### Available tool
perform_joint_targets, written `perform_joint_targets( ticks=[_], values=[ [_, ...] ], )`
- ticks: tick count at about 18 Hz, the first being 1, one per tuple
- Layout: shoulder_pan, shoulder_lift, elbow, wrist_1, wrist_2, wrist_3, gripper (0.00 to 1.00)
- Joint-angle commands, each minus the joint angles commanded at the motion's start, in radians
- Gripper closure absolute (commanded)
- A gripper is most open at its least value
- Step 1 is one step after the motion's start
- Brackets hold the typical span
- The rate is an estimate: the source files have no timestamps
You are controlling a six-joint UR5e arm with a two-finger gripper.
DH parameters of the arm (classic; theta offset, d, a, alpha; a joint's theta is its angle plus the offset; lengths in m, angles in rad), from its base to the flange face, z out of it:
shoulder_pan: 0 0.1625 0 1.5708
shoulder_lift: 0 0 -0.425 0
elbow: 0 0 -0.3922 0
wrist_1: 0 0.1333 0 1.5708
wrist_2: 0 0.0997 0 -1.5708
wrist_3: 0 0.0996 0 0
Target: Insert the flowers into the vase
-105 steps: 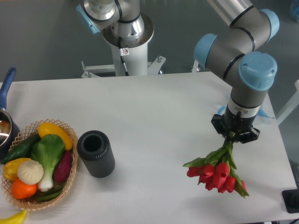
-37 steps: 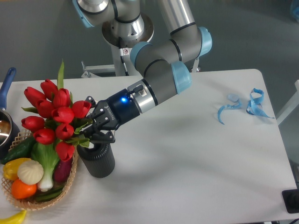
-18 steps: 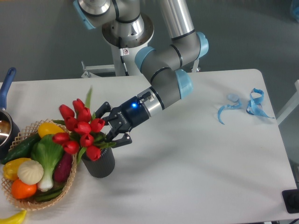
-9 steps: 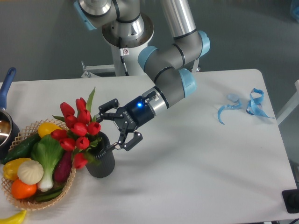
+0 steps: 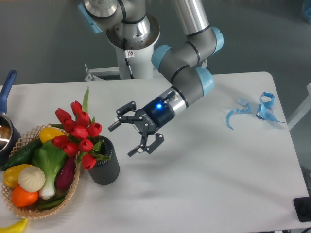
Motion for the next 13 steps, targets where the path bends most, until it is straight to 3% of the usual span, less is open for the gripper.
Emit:
perform_joint_targets(
  ticks=[6,11,13],
  values=[
    [0.129,0.018,0.097,-0.005,0.035,-0.070,0.00],
    [0.157,0.018,0.181,-0.005,0.367,-0.161,0.00],
    [0.158,0.020,0.183,-0.012,0.518,-0.184,0.00]
  ],
)
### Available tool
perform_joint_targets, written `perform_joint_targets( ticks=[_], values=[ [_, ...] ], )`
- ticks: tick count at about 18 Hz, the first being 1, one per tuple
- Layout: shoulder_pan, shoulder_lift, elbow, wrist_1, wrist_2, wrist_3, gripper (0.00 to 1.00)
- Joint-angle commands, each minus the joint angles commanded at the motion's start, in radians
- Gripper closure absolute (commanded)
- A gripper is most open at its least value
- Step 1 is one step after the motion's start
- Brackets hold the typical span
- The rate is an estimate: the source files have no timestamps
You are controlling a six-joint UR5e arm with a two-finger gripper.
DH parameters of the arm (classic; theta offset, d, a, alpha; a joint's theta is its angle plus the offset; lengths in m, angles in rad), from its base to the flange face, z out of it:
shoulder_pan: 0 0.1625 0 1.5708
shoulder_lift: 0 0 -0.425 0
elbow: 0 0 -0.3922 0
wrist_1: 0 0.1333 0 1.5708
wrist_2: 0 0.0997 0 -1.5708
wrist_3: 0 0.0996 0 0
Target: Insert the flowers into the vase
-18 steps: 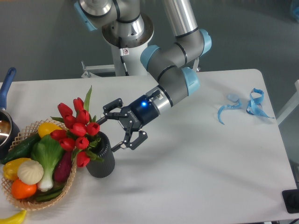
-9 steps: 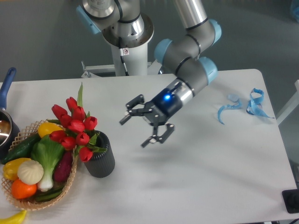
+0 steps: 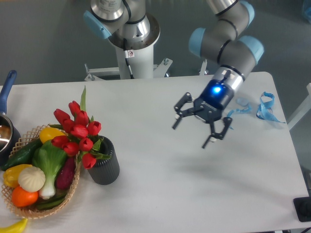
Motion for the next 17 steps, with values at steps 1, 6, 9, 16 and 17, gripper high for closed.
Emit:
perform_joint_targets(
  ticks=[1,6,9,16,17],
  values=[
    [0.000,-0.002,0.000,0.000,0.063,-0.041,0.00],
    [-0.015,0.052,-0.008,-0.003,0.353,-0.112,0.00],
    [-0.063,0.069,-0.014,-0.009,0.490,-0.112,0.00],
    [-0.160,0.074,-0.011,-0.043,0.722,-0.031,0.00],
    [-0.161,0.072,-0.014,-0.040,0.722,-0.029,0.00]
  ],
)
